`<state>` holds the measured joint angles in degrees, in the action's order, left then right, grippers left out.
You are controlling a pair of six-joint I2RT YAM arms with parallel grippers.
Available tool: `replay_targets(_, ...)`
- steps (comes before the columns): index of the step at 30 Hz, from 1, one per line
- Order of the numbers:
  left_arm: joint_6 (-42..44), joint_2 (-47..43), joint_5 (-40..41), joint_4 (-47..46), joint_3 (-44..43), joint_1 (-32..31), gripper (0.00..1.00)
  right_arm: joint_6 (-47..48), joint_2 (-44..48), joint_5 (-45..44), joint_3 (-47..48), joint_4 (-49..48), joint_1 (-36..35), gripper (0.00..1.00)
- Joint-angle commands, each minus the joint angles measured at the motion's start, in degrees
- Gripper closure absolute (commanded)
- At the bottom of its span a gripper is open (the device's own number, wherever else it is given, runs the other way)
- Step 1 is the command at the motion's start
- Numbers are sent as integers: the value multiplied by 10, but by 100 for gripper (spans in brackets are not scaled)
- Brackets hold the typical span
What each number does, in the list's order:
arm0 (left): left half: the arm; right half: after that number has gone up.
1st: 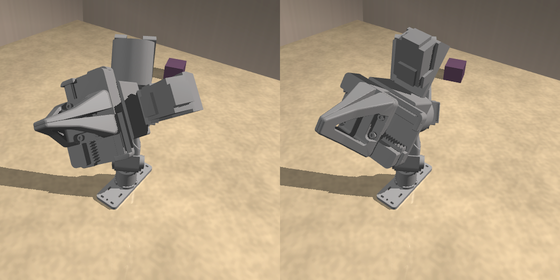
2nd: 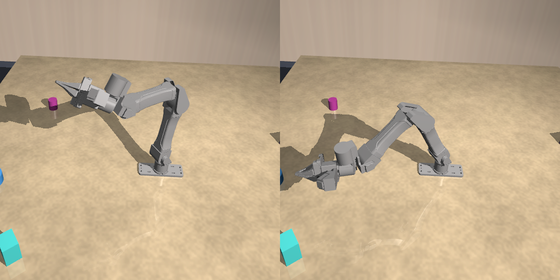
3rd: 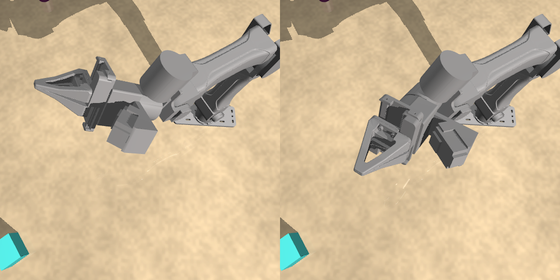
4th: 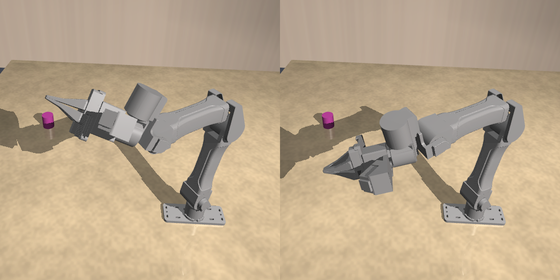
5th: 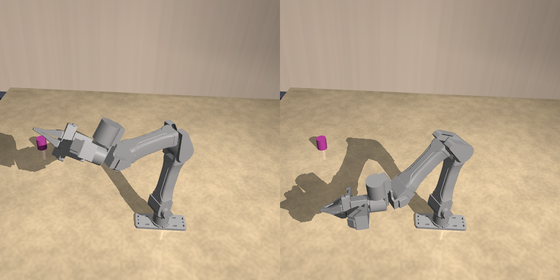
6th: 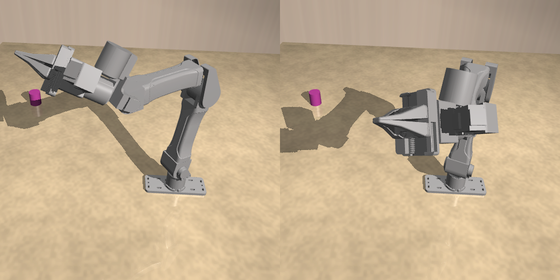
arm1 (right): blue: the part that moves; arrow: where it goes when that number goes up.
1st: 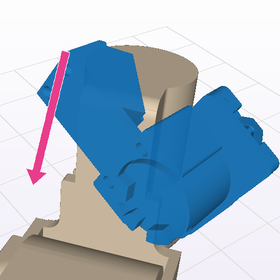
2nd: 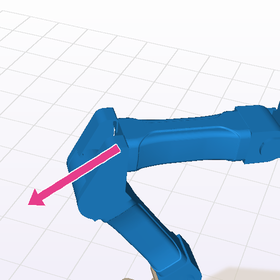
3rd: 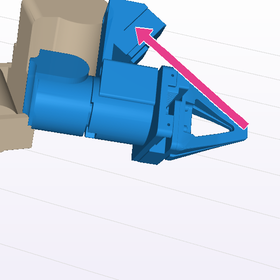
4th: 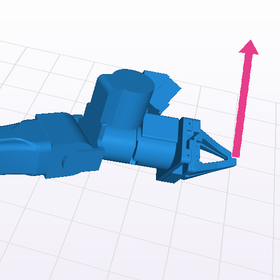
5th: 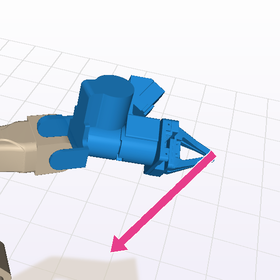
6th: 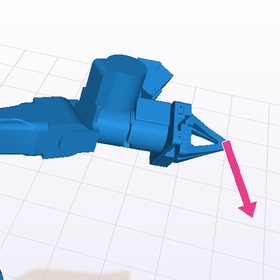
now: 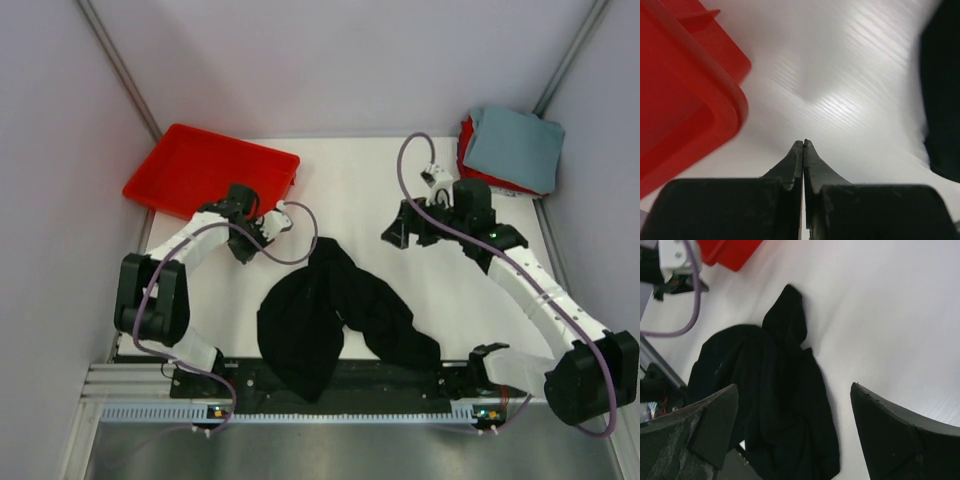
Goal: Fold and stack the t-shirts
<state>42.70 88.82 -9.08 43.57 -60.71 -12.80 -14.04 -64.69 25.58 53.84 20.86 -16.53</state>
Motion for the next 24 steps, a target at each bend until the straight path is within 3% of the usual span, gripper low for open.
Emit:
replay_targets(1,14,70,68,-115,-41,3,100,4,-29,32,-30,-19,-74,9)
replay_targets(6,-4,165,158,-240,-118,3,100,27,-63,15,-37,3,-133,9)
replay_targets(12,-38,220,155,-236,-229,2,98,60,-48,-72,-37,57,-209,6)
replay_targets(13,-44,211,138,-212,-237,2,94,62,-49,-83,-31,78,-225,6)
replay_targets(16,-47,149,34,-160,-205,2,61,42,-48,-131,-30,139,-276,5)
replay_targets(18,-39,94,-38,-130,-159,2,47,-1,-45,-179,-35,166,-300,6)
replay_targets(24,-43,-40,-196,-50,-92,2,38,-94,-45,-247,-71,175,-365,9)
